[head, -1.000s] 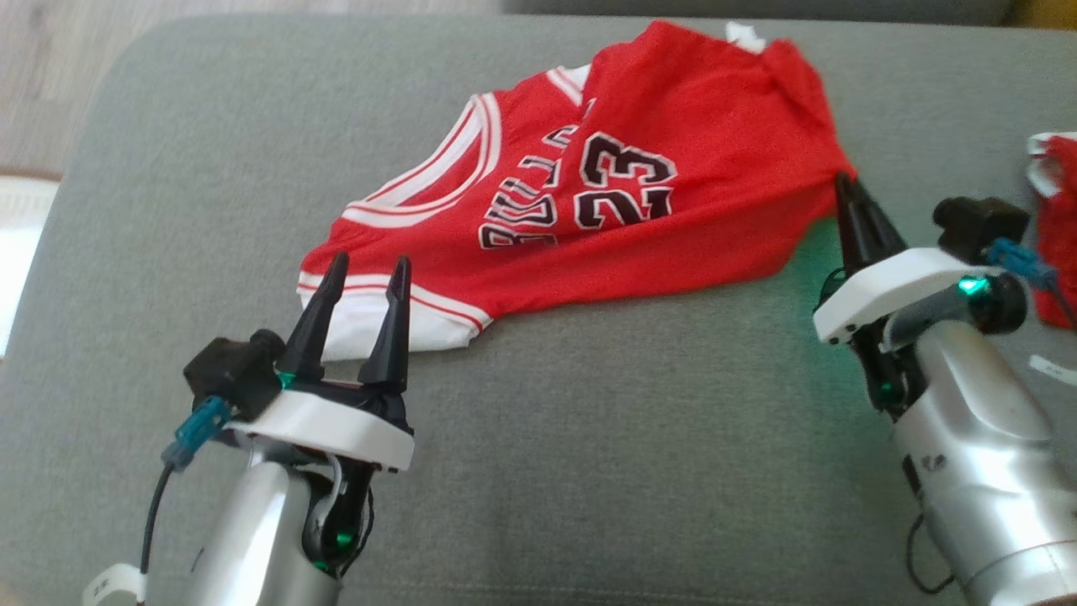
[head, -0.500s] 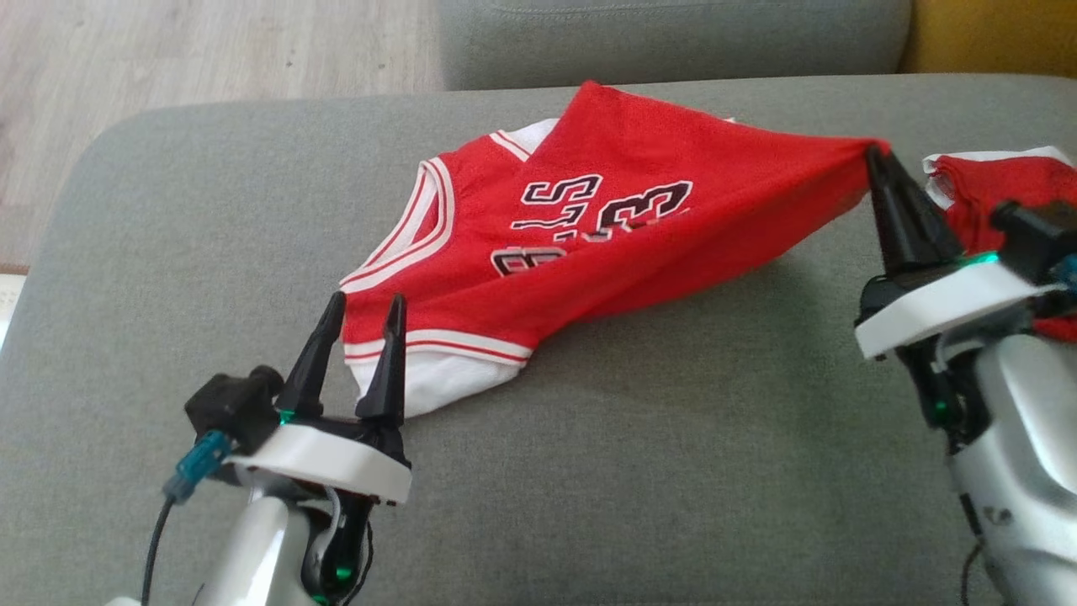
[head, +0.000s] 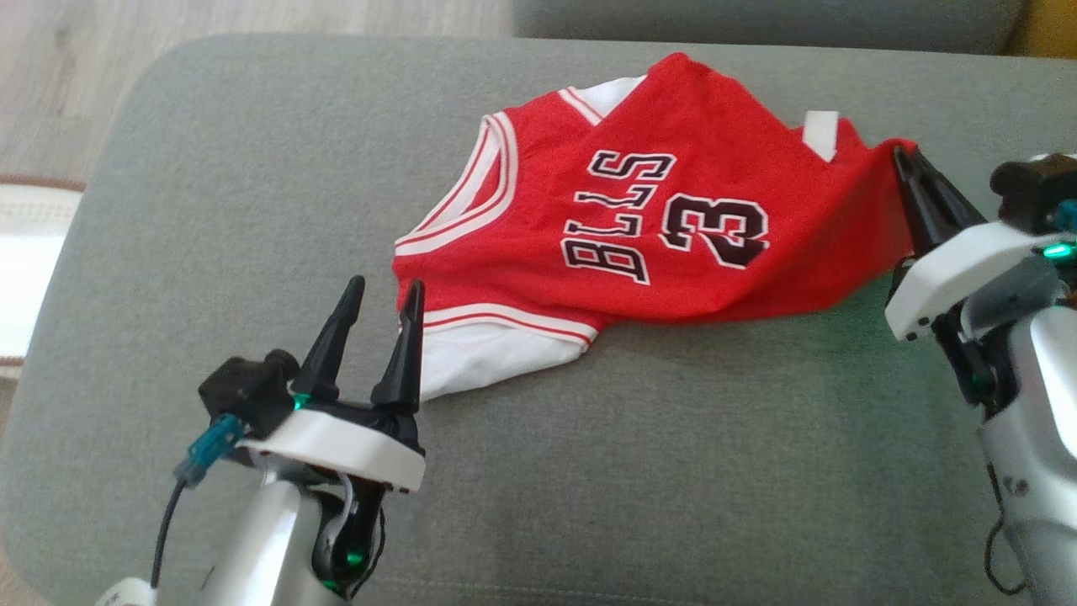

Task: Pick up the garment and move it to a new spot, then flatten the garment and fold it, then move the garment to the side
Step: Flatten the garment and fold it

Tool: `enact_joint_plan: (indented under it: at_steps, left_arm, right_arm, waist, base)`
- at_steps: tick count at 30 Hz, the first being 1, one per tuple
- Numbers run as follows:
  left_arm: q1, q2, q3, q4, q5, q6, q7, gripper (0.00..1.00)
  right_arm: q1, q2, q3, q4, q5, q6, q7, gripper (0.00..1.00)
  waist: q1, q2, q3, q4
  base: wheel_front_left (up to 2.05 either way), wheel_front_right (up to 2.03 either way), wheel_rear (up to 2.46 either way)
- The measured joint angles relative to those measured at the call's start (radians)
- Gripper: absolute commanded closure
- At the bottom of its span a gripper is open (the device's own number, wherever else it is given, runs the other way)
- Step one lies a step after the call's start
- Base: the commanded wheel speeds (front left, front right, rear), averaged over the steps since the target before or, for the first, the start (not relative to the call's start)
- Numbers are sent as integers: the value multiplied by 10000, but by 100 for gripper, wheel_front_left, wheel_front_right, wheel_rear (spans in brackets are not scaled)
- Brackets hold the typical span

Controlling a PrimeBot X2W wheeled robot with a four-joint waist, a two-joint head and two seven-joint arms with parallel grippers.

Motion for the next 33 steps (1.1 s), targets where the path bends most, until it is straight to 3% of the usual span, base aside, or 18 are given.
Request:
enact_joint_plan:
  at_steps: [6,8,13,20,24,33]
  left_arm:
    - [-176,0,10,17,0,-2,0,0]
    - [-177,0,8,19,0,-2,0,0]
    - [-195,0,-36,44,0,0,0,0]
    - [-181,0,46,50,2,10,0,0]
    - [-151,-4,334,40,15,12,0,0]
    - [54,-10,644,29,119,-2,0,0]
  right_arm:
    - [-783,54,-88,2393,-460,0,-31,100]
    - [-999,71,-176,3252,-721,0,-301,0]
    - [-1731,238,-523,4800,-1267,0,-1425,0]
    - [-2151,857,-504,4809,-1127,0,-3083,0]
    - [-1509,1281,-443,3645,-610,0,-3638,0]
    - [2032,2201,-1482,418,48,0,-3816,0]
  waist:
    - [0,0,177,243]
    - [0,0,214,233]
    - [0,0,217,139]
    - [0,0,89,-235]
    - [0,0,-32,-645]
    - [0,0,-277,-1614]
  base:
    - [0,0,0]
    - [0,0,0]
    - [0,0,0]
    - [0,0,0]
    - [0,0,0]
    - [0,0,0]
